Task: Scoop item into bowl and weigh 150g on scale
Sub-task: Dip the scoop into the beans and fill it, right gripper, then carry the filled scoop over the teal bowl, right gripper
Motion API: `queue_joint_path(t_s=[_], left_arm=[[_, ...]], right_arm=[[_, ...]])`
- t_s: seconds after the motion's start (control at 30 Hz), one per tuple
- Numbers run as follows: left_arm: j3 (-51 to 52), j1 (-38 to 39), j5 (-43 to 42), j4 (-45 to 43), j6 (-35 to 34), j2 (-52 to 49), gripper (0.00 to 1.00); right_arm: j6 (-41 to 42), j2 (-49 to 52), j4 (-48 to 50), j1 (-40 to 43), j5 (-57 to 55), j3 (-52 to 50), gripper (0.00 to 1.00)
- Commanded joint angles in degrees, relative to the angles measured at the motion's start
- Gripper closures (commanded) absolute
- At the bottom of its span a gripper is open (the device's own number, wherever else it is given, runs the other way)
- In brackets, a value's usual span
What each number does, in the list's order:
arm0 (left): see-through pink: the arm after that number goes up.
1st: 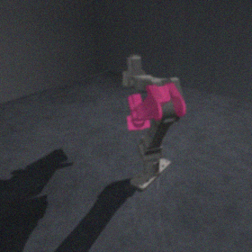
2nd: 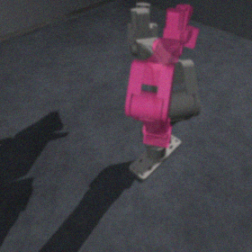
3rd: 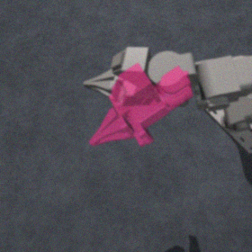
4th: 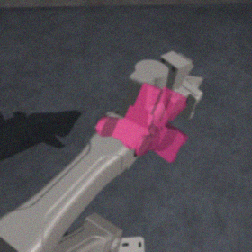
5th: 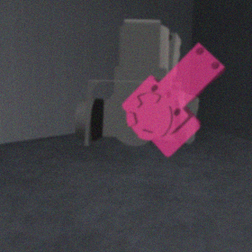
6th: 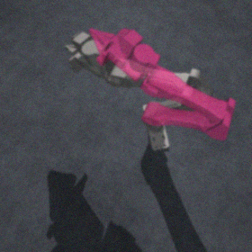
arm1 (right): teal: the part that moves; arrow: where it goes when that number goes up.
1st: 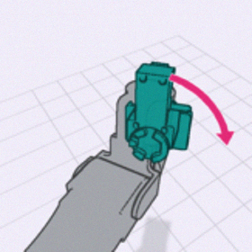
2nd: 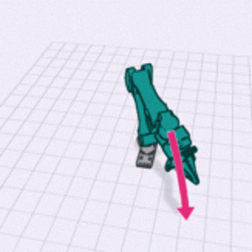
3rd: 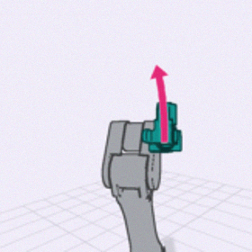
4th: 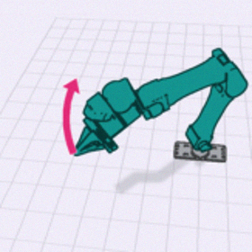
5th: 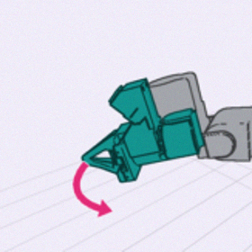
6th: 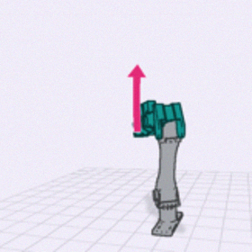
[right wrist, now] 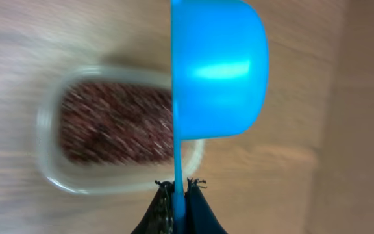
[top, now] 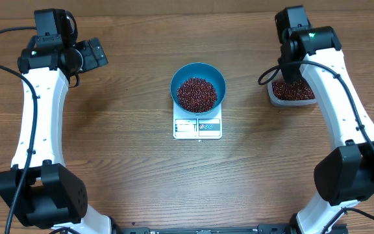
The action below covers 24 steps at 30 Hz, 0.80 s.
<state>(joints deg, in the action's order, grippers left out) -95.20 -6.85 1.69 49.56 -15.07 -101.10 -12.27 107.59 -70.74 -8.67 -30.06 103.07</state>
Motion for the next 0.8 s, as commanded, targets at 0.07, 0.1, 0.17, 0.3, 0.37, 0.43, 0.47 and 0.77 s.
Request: queue_joint_path(t_s=[0.07,0.1,0.17,0.3,0.37,0.43,0.47,0.77], left_arm=[[-0.4,0.5,-0.2,-0.1,-0.2,-0.5,0.00],[-0.4,0.5,-0.2,-0.1,-0.2,-0.5,0.00],[-0.4,0.5,-0.2,-0.1,-0.2,-0.5,0.00],[-0.4,0.5,-0.2,-0.1,-0.2,-0.5,0.00],[-0.4,0.5,-0.2,-0.1,-0.2,-0.5,0.00],[-0.4,0.5,-0.2,-0.1,-0.2,-0.5,0.00],[-0.4,0.5,-0.2,-0.1,-0.2,-0.5,0.00],[-0.4,0.5,-0.2,-0.1,-0.2,-0.5,0.00]], right_arm=[[-1.2,-2.4,2.7,-1.3,16.6,6.6,0.96],[-1.2,-2.4,3.3,-1.7,19.5,7.7,0.96],[-1.3,-2.4,5.3,-3.1,28.6,9.8,0.96],[-1.8,-2.4,10.8,-5.6,40.5,10.2,0.96],[-3.1,-2.1,12.2,-6.8,42.7,10.2,0.96],[-4.6,-2.0,12.6,-8.4,43.1,10.1,0.96],[-6.4,-2.0,12.3,-9.2,43.2,10.1,0.96],[-10.7,-1.9,7.4,-16.5,38.7,8.2,0.96]])
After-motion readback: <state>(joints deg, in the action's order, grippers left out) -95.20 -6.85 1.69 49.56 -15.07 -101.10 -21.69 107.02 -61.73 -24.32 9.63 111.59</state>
